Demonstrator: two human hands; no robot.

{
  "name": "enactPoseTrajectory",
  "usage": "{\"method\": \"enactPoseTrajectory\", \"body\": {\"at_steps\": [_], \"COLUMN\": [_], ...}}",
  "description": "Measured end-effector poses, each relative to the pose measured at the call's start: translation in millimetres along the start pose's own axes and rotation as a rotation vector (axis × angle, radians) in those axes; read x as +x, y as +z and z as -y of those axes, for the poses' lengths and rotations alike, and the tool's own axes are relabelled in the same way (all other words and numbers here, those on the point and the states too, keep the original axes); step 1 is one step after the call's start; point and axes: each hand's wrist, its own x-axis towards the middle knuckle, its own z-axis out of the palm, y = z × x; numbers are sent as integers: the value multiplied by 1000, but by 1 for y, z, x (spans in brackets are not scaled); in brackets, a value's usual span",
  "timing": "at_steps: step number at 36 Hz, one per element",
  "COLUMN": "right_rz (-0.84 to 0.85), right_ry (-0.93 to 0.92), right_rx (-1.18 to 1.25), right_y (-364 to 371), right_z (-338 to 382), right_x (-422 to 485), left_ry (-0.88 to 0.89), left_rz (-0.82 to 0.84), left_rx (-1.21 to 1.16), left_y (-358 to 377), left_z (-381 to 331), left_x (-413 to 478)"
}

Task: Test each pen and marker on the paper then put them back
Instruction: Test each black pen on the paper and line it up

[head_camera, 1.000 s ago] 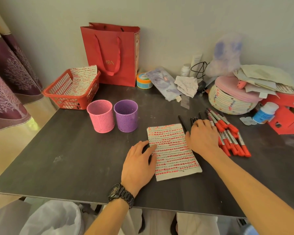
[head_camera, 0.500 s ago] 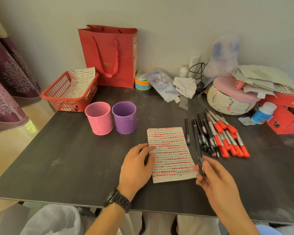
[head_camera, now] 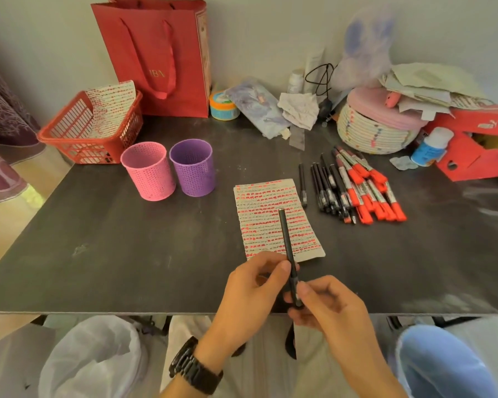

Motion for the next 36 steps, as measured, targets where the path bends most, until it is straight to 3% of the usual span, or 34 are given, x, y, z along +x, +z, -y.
{"method": "enactPoseTrajectory", "body": {"at_steps": [9,17,23,28,36], "right_rz": [-23,16,36,82,-26], "right_ry": [-13,-158,-231,-223,-365], "right_rx": [-103,-95,-96,-95,-136], "right_y": [-6,-1,1,8,16], "right_z": [1,15,13,6,-2], "right_x": [8,12,9,5,-4], "left_ry": [-177,-111,-49,50,75], "left_rz": [-42,187,253,171,121], "left_rx": [-338,40,366,471,525], "left_y": [-8,-10,-9,-10,-5], "left_z": [-2,7,5,6,10], "left_x": [8,-2,-13,-20,-27]}}
